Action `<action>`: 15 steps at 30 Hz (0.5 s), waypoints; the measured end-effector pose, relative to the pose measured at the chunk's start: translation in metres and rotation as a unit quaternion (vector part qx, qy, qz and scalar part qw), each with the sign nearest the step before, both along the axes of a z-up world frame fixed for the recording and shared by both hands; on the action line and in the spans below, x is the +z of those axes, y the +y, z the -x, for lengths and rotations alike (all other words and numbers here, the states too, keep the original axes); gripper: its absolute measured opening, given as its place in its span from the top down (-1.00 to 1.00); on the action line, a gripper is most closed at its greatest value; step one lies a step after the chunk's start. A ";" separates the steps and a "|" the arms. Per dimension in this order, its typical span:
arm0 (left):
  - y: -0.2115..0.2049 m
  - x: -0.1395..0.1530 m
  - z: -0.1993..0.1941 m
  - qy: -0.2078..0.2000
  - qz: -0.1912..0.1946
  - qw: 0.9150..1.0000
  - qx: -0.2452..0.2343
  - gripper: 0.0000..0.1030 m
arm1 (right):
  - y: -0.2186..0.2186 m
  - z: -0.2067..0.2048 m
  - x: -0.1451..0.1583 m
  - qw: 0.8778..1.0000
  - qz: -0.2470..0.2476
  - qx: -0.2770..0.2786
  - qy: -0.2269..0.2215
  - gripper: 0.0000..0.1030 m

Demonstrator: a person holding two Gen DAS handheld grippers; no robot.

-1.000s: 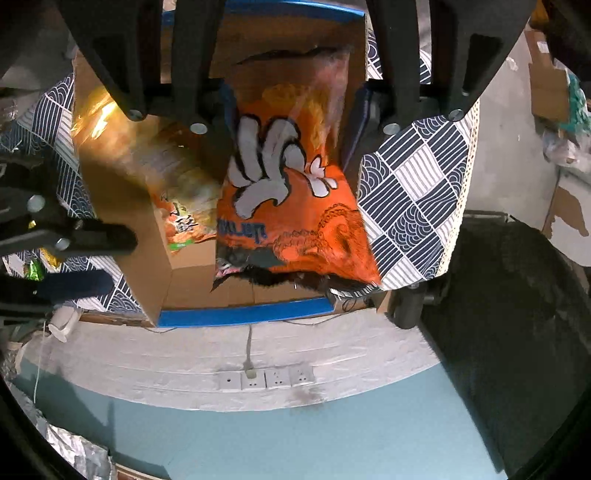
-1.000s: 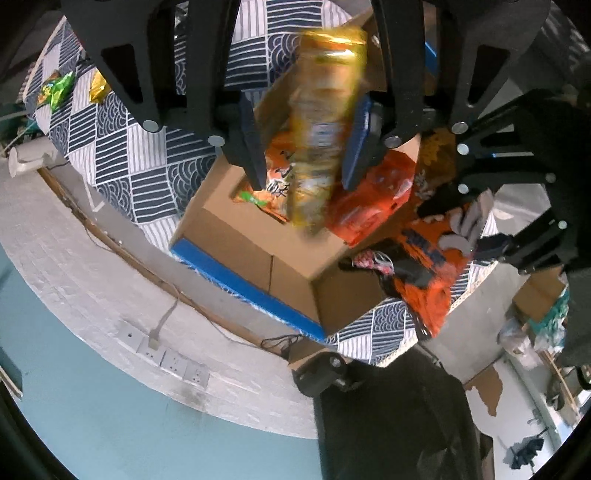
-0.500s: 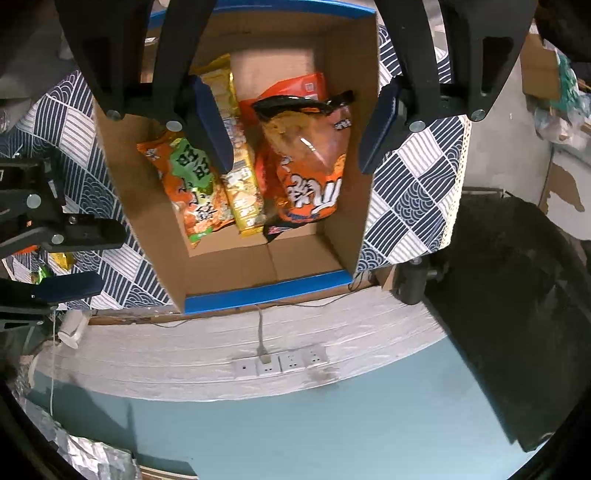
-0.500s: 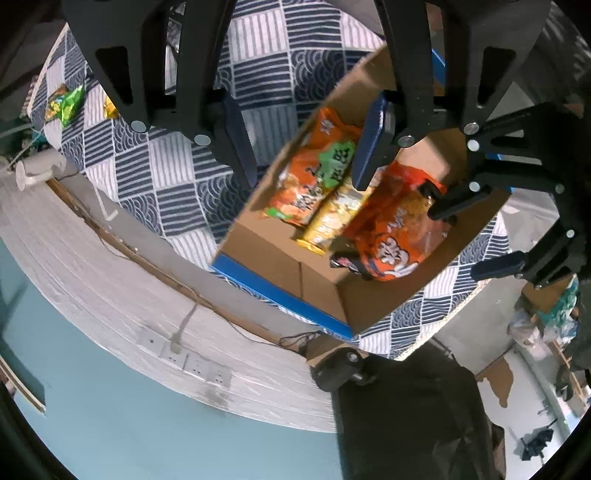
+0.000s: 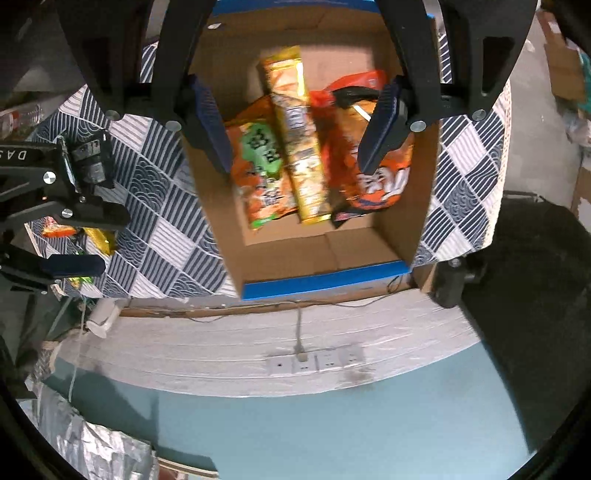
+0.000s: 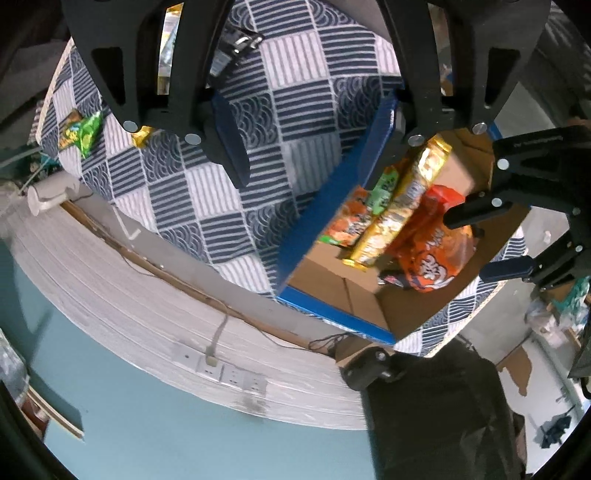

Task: Organize snacks
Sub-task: 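Move both tools back toward the remaining snacks on the table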

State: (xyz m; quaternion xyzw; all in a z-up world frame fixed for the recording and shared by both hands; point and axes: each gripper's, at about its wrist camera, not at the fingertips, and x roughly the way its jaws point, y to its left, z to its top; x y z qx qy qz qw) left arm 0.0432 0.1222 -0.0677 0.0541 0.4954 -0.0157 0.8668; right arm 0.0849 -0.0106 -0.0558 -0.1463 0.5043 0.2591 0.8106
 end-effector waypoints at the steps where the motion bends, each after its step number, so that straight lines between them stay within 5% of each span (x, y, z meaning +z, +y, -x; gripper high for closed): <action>1: -0.007 0.000 -0.001 0.001 -0.003 1.000 -0.004 -0.39 | -0.006 0.000 -0.001 1.000 0.001 -0.005 0.001 -0.21; 15: -0.096 -0.003 -0.002 0.009 -0.017 0.996 -0.086 -0.52 | -0.106 0.004 0.000 0.996 0.007 -0.085 0.001 -0.34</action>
